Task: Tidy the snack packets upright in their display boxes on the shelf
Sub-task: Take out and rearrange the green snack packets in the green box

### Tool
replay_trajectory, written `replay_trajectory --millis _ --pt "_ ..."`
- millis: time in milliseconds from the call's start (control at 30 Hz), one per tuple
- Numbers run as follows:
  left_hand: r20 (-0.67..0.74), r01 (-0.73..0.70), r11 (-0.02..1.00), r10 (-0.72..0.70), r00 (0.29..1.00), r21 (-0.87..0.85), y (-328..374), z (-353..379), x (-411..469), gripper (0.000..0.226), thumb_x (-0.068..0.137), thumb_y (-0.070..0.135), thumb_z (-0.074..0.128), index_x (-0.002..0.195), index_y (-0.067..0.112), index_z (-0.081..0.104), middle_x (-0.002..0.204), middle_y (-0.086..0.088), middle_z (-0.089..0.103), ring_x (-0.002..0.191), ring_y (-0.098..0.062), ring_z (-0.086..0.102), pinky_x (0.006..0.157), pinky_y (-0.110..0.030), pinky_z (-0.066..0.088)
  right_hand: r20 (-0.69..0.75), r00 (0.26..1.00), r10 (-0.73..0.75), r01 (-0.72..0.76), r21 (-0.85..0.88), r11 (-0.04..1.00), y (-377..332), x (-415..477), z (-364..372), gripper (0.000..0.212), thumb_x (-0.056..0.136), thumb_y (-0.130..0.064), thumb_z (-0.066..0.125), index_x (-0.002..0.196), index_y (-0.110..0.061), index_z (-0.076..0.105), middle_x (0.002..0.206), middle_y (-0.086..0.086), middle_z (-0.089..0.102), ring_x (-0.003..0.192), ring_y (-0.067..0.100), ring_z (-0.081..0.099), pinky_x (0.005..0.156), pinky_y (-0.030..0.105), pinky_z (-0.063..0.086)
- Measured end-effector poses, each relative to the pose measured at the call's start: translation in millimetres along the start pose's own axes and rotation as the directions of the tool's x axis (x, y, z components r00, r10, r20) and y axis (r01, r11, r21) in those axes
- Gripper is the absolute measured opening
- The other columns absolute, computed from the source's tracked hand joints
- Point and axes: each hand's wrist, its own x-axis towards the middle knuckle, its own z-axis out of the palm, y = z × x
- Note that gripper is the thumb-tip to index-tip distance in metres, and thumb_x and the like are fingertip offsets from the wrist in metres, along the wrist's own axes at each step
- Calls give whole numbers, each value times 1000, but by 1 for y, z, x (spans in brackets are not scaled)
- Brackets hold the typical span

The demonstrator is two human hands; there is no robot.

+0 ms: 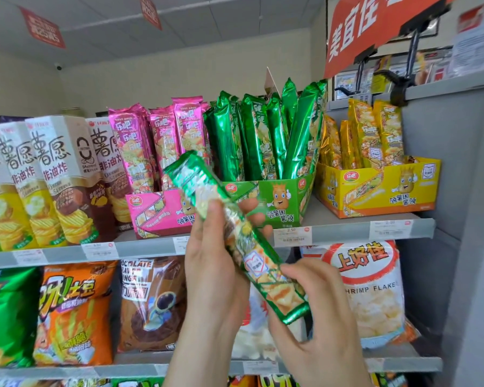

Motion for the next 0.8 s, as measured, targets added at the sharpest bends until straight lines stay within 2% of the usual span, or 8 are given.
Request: replay_trajectory --millis 100,200,267,367,467,600,700,800 --pt "-15 -42 999 42 999 -6 4 0 5 33 85 43 56 90 11 59 78 -9 63 57 -18 57 54 -31 52 52 999 11 -13 33 999 3 -6 5 59 71 -19 76 118 -35 44 121 -10 44 101 -6 52 71 13 48" --pt "-22 -21 1000 21 1000 12 4 -1 7 34 92 45 52 85 12 57 72 -6 58 52 -16 51 49 -28 47 206 972 110 -152 199 968 0 -5 2 54 73 -38 78 113 -41 41 117 -13 50 96 -1 60 70 15 49" --pt "-34 -8 1000 9 999 21 4 -2 8 36 97 44 48 82 14 60 69 -5 57 49 -15 50 47 -26 47 359 906 222 -363 392 845 -3 -3 -1 46 76 -50 74 110 -41 45 106 -12 63 84 4 65 71 15 49" --pt "-30 19 1000 -19 999 -11 8 -3 11 43 99 45 43 74 18 65 67 -4 56 48 -14 49 46 -25 46 428 844 322 -527 554 645 -2 0 -2 29 81 -49 66 102 -35 52 100 -1 72 75 15 68 67 23 53" --pt "31 43 998 -42 999 -35 11 -3 15 48 98 50 41 70 20 67 67 -5 57 49 -16 50 47 -26 47 528 770 359 -633 557 537 0 6 -3 32 75 -45 70 104 -38 57 98 6 74 72 21 70 61 25 51" --pt "140 35 998 -42 989 53 16 1 23 51 93 57 43 78 18 73 73 -10 67 61 -22 63 57 -31 54 612 695 377 -705 481 520 7 9 -5 44 81 -36 68 123 -27 58 100 5 75 78 24 73 58 26 51" --pt "226 -124 896 27 974 427 25 10 33 44 79 59 61 110 29 71 114 -8 69 105 -26 66 92 -49 51 586 704 402 -705 511 492 10 13 -6 41 87 -37 62 124 -21 59 101 8 74 83 32 72 58 26 53" --pt "598 -390 771 15 801 503 50 25 46 58 82 33 71 135 32 48 117 -5 66 107 -23 64 90 -43 53 572 695 436 -711 455 536 17 21 -12 39 87 -34 54 122 -17 58 94 12 75 77 34 72 57 26 52"
